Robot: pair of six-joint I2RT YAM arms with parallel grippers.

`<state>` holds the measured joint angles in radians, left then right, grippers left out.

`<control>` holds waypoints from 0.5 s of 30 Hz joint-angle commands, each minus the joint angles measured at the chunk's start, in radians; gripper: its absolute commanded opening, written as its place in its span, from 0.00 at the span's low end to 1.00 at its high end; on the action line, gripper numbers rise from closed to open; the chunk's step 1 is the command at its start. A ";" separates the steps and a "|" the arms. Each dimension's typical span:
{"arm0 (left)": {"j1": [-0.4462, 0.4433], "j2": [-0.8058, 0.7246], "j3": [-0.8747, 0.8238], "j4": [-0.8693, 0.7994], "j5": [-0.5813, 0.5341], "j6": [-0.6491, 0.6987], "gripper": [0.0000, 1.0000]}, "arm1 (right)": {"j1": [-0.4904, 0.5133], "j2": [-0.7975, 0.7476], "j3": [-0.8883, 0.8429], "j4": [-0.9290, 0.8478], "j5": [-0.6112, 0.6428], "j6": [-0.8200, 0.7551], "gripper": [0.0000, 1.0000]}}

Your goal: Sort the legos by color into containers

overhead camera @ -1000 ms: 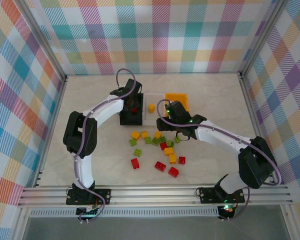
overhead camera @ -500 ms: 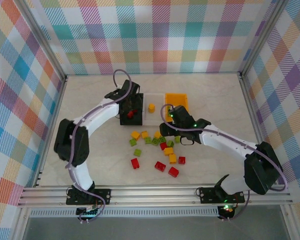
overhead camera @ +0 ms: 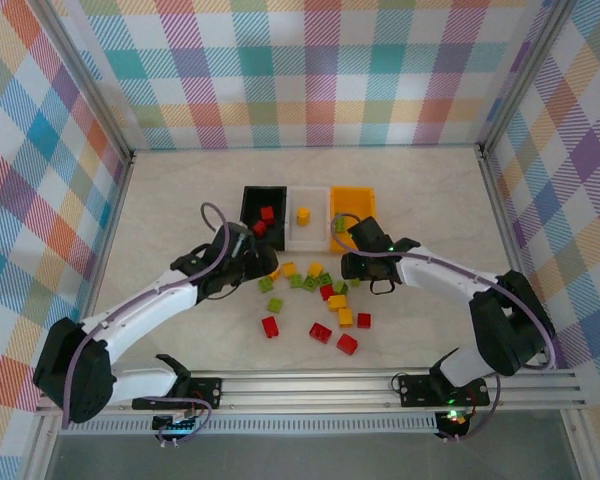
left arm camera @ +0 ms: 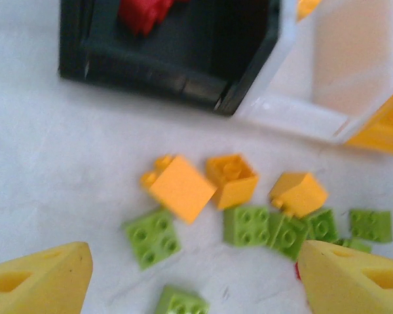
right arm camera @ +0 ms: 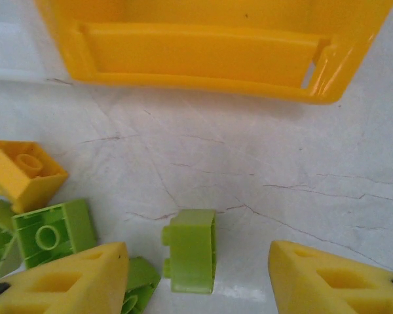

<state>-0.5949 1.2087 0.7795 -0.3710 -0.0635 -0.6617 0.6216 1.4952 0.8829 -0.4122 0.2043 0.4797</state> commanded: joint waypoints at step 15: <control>-0.002 -0.127 -0.053 -0.042 -0.016 -0.022 0.83 | -0.002 0.126 -0.008 0.042 -0.046 0.014 0.35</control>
<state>-0.5949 1.0946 0.7277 -0.3908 -0.0643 -0.6743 0.6220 1.6100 0.8825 -0.3828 0.1772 0.4896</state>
